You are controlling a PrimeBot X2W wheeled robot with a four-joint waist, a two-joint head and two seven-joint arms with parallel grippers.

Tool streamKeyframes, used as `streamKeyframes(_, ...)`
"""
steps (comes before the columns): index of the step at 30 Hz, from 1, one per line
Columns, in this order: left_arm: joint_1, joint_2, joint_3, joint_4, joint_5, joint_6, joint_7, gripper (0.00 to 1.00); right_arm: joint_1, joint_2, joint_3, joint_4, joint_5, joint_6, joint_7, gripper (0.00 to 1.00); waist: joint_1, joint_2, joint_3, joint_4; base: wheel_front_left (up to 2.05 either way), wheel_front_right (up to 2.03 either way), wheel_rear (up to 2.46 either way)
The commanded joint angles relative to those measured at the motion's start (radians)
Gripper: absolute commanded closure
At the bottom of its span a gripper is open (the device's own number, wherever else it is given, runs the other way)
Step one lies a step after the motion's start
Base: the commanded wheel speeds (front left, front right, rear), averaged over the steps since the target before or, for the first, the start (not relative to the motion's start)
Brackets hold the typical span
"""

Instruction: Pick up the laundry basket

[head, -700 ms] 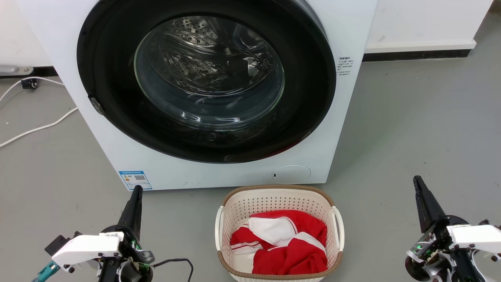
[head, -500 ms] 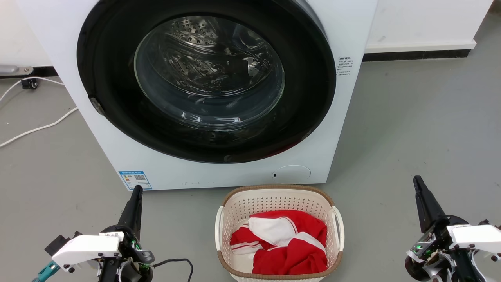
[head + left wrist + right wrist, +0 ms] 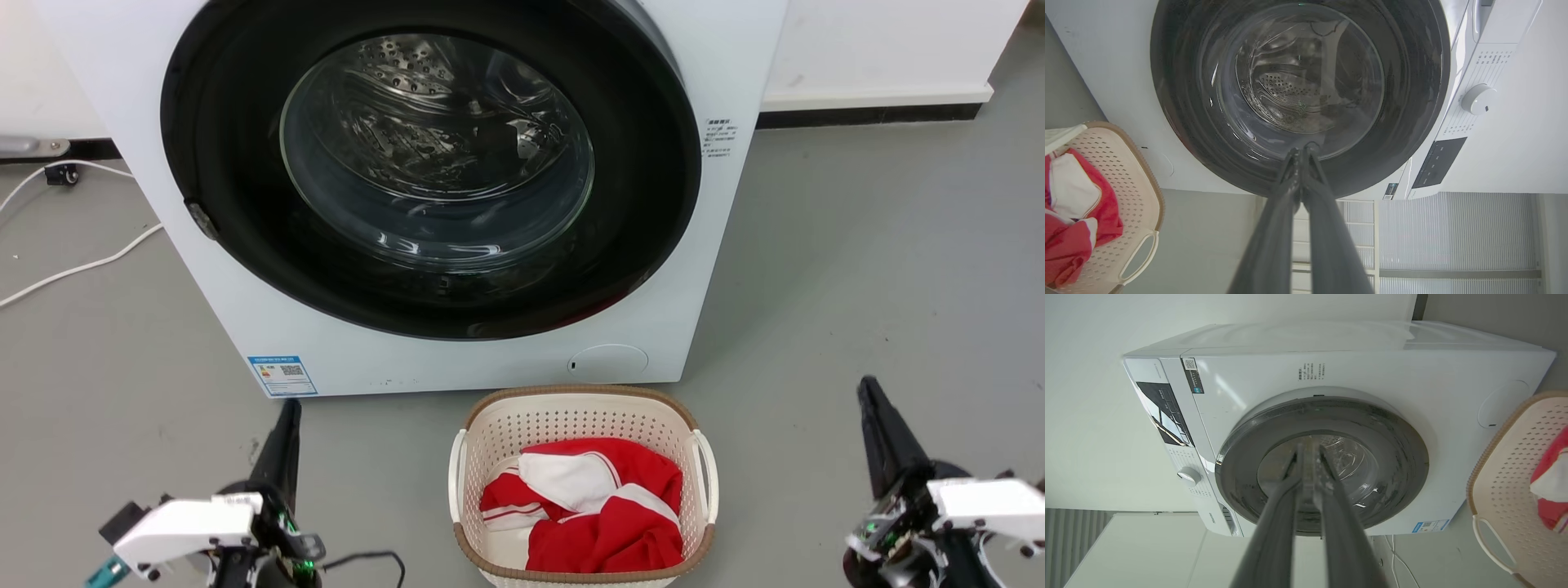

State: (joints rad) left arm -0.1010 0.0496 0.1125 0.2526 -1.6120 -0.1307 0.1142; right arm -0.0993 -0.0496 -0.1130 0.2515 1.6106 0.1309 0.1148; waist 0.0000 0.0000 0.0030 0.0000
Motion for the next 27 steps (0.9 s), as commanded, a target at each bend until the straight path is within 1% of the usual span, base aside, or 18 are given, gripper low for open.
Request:
streamKeyframes(1, 0.011, -0.002, -0.001, 0.013, 0.0, 0.0, 0.0, 0.0, 0.011, 0.001, 0.001, 0.014, 0.0, 0.0, 0.0, 0.0, 0.0, 0.0, 0.0, 0.0, 0.0, 0.0, 0.0)
streamKeyframes(6, 0.022, -0.003, -0.007, 0.013, 0.006, 0.0, -0.015, 0.0, 0.023, 0.002, 0.01, 0.02, -0.011, 0.0, -0.015, 0.0, 0.0, 0.0, 0.001, 0.0, 0.0, 0.0, 0.0)
streamKeyframes(10, 0.022, -0.003, -0.008, -0.003, 0.054, 0.0, -0.036, 0.0, 0.021, 0.001, 0.018, 0.01, -0.052, 0.0, -0.036, 0.0, 0.0, 0.0, 0.002, 0.0, 0.0, 0.0, 0.0)
streamKeyframes(17, 0.019, -0.002, -0.003, -0.035, 0.168, 0.002, -0.069, 0.0, 0.021, 0.001, 0.024, -0.024, -0.194, 0.0, -0.07, 0.0, 0.0, 0.0, 0.004, 0.001, 0.0, 0.0, 0.0)
streamKeyframes(20, 0.019, -0.002, -0.001, -0.05, 0.211, 0.011, -0.083, 0.0, 0.021, 0.001, 0.033, -0.044, -0.273, 0.0, -0.083, 0.0, 0.0, 0.0, 0.005, 0.001, 0.0, 0.0, 0.0)
streamKeyframes(27, 0.019, -0.002, -0.014, -0.089, 0.348, 0.032, -0.113, 0.0, 0.023, 0.001, 0.058, -0.089, -0.456, 0.0, -0.113, 0.0, 0.0, 0.0, 0.009, 0.002, 0.0, 0.0, 0.0)
